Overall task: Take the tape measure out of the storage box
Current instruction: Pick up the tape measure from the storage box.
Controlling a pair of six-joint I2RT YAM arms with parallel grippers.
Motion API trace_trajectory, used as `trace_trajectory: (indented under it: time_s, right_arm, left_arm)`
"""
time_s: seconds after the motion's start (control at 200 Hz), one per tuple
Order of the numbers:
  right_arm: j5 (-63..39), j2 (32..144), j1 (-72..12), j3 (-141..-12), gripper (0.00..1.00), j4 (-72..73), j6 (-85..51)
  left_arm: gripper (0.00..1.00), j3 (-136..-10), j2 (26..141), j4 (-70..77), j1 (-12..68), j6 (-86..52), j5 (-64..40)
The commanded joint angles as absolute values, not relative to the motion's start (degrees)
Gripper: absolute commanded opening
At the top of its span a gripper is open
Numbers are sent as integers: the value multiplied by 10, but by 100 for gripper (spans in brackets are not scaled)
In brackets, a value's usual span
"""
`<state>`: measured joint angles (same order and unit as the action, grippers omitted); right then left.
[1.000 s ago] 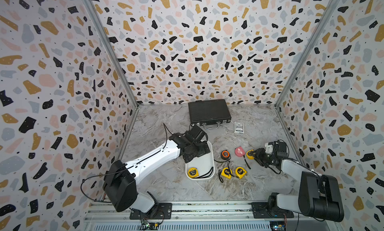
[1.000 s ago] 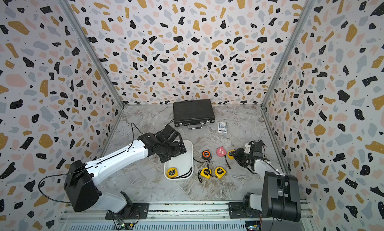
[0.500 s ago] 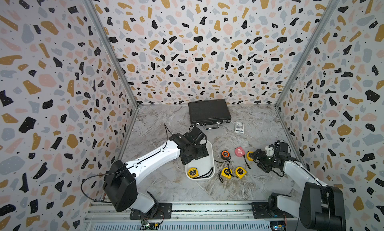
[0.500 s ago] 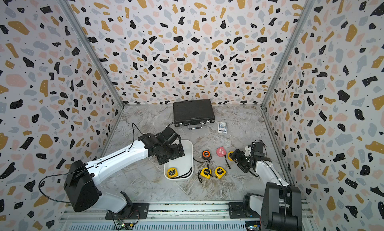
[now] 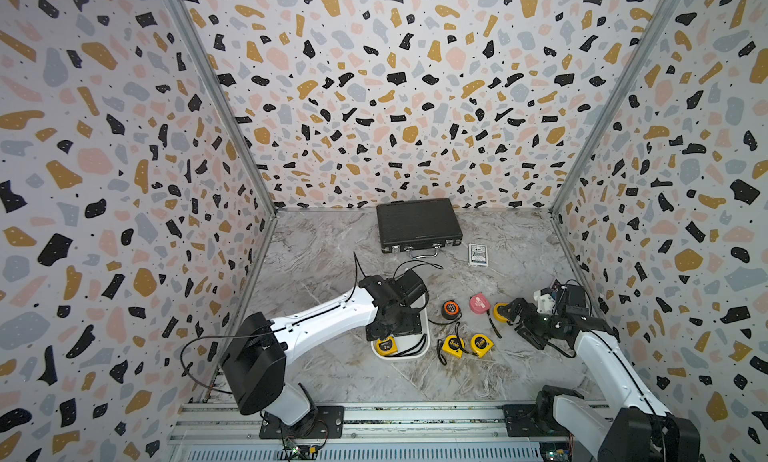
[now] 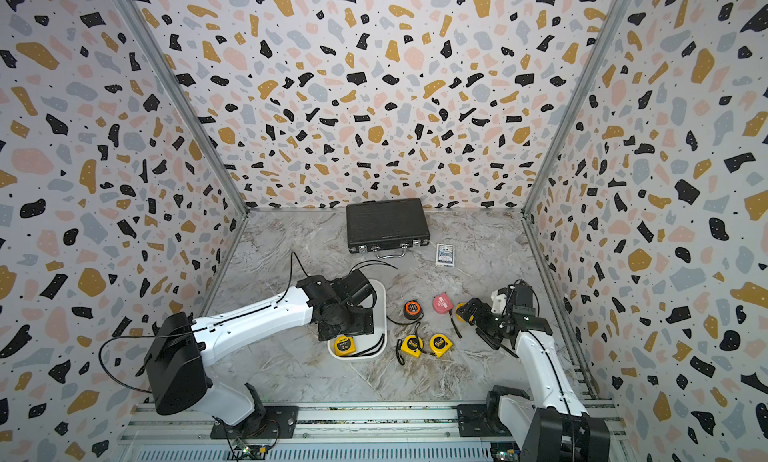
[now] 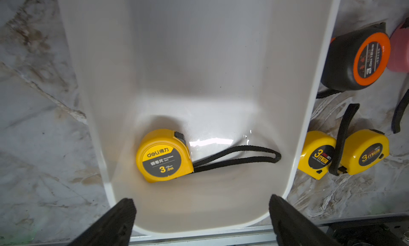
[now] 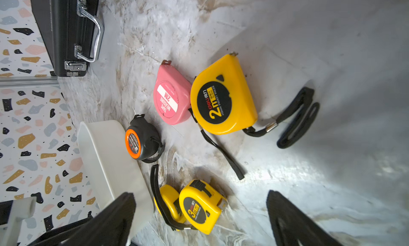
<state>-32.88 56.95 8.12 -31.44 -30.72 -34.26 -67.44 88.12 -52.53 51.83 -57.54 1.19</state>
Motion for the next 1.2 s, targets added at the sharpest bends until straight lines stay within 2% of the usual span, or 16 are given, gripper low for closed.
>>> trace_trajectory:
  time_s: [0.0, 0.34, 1.196]
  right_arm:
    - [-351, 569, 75, -348, 99, -321, -344]
    - [-384, 601, 52, -405, 99, -324, -343]
    - [-401, 622, 10, -431, 99, -324, -333]
  left_arm:
    - [98, -676, 897, -541, 538, -605, 62]
    - [99, -690, 953, -567, 582, -660, 135]
    - [100, -699, 1035, -555, 583, -697, 134]
